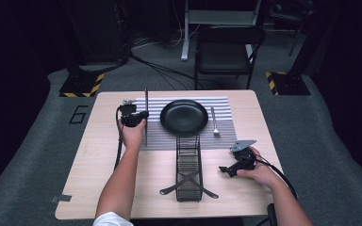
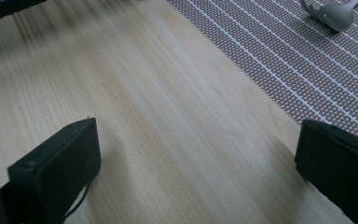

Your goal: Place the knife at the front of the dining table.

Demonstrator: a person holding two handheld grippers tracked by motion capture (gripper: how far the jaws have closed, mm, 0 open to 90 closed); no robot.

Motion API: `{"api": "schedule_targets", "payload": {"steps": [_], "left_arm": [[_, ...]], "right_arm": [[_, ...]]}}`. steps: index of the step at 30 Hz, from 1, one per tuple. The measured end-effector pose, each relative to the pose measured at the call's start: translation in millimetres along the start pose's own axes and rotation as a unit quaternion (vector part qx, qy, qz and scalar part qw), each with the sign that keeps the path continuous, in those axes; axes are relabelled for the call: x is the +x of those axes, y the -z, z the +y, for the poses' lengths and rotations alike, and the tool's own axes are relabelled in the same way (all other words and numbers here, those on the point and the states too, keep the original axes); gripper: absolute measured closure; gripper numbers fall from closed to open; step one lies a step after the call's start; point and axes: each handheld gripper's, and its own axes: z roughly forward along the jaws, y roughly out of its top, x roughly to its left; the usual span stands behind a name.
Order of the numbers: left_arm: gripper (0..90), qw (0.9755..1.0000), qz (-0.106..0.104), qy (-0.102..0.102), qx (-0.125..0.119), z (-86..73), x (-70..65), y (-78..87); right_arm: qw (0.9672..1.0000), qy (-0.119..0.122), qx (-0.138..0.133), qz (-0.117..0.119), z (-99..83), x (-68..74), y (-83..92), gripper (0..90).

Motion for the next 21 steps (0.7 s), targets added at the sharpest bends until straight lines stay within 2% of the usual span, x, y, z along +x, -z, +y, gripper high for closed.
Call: {"api": "schedule_targets", "payload": {"steps": [6,13,21], "left_arm": [[83.0,0.9999,0.009,0.010,-0.002,-2.3,1.3,-5.7],[83.0,0.9996,0.009,0.028,0.001,-6.9,5.2,-15.9],[82.9,0.9994,0.017,0.028,0.010,-13.3,0.9,-29.2]], "right_arm": [[1.0000,0.001,0.000,0.000,0.0,-0.1,0.0,0.0],[1.0000,0.001,0.000,0.000,0.0,-0.1,0.0,0.0],[1.0000,0.005,0.002,0.001,-0.2,-0.7,0.2,0.0]]}}
